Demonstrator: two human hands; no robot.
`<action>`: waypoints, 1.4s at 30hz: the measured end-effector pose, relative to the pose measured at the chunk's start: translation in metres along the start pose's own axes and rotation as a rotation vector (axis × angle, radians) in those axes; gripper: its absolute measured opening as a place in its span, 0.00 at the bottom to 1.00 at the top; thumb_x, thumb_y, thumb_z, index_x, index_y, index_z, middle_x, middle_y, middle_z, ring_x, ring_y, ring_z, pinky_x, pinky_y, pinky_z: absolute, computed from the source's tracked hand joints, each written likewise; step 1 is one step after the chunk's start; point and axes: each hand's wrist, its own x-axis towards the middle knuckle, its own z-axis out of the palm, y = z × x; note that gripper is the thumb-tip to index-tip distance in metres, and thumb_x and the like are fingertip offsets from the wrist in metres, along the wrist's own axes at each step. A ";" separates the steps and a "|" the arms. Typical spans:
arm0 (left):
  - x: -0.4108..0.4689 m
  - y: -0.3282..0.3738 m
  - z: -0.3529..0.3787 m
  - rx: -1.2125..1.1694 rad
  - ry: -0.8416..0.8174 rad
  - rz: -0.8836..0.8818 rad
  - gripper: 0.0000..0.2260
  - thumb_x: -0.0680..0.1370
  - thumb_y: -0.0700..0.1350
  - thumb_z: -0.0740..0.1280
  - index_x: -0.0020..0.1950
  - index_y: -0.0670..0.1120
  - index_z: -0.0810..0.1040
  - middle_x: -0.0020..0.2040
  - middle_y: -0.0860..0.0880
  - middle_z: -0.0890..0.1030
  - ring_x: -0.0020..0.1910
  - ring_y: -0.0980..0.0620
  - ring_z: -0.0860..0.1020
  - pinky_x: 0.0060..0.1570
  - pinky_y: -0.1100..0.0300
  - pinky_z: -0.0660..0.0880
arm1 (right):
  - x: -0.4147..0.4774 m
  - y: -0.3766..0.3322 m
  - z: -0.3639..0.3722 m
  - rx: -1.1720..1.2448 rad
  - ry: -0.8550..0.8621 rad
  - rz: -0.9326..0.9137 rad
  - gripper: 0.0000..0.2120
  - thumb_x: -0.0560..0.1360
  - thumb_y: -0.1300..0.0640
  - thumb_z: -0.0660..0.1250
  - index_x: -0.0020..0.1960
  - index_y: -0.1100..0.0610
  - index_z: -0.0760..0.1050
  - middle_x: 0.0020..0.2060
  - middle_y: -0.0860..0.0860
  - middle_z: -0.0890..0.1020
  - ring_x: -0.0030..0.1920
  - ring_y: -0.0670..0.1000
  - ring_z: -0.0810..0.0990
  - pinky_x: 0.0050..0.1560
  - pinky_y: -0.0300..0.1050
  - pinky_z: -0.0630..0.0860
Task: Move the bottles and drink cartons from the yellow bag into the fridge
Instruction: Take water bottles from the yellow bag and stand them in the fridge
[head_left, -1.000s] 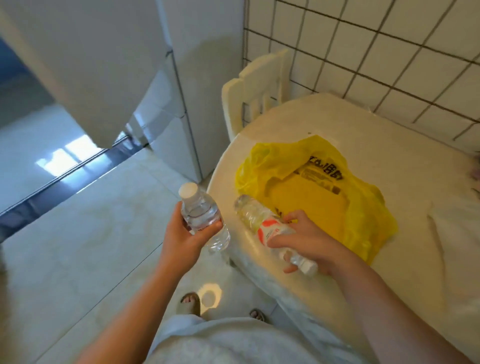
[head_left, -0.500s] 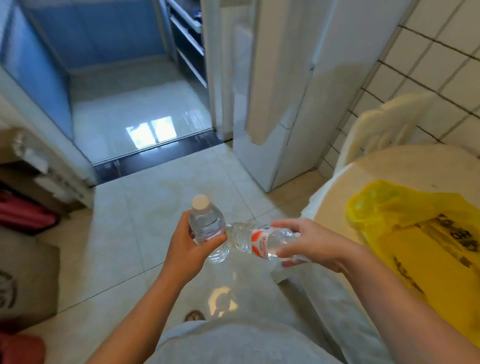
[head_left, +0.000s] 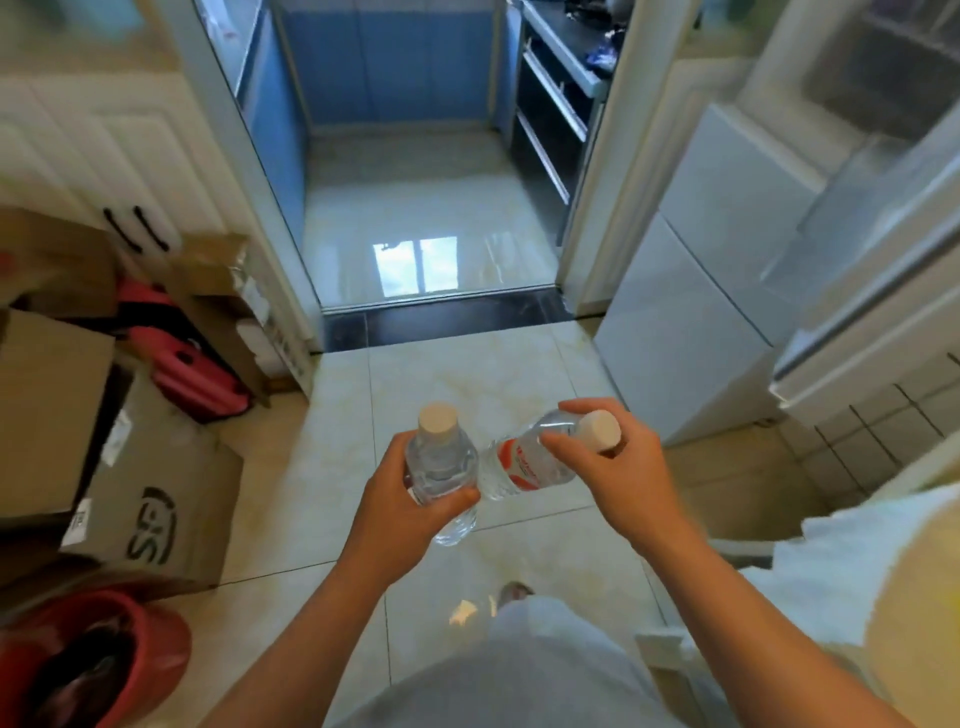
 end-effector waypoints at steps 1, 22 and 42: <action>0.012 -0.001 -0.006 -0.009 0.009 -0.003 0.28 0.66 0.52 0.79 0.62 0.58 0.72 0.53 0.63 0.80 0.53 0.61 0.80 0.49 0.66 0.77 | 0.014 -0.003 0.010 0.021 0.016 -0.018 0.10 0.72 0.58 0.75 0.52 0.49 0.80 0.45 0.45 0.83 0.45 0.44 0.82 0.41 0.39 0.80; 0.381 0.059 -0.038 0.107 -0.096 0.079 0.32 0.66 0.64 0.76 0.65 0.56 0.71 0.58 0.57 0.80 0.57 0.52 0.79 0.60 0.50 0.78 | 0.349 -0.046 0.077 0.071 0.140 -0.067 0.23 0.69 0.39 0.63 0.61 0.48 0.75 0.55 0.39 0.80 0.53 0.36 0.80 0.48 0.28 0.77; 0.709 0.169 0.123 0.096 -0.864 0.288 0.27 0.63 0.56 0.81 0.59 0.57 0.75 0.51 0.54 0.83 0.51 0.52 0.83 0.52 0.42 0.80 | 0.541 -0.060 -0.021 0.099 0.984 0.056 0.08 0.76 0.57 0.69 0.54 0.51 0.78 0.47 0.40 0.83 0.49 0.42 0.81 0.45 0.33 0.77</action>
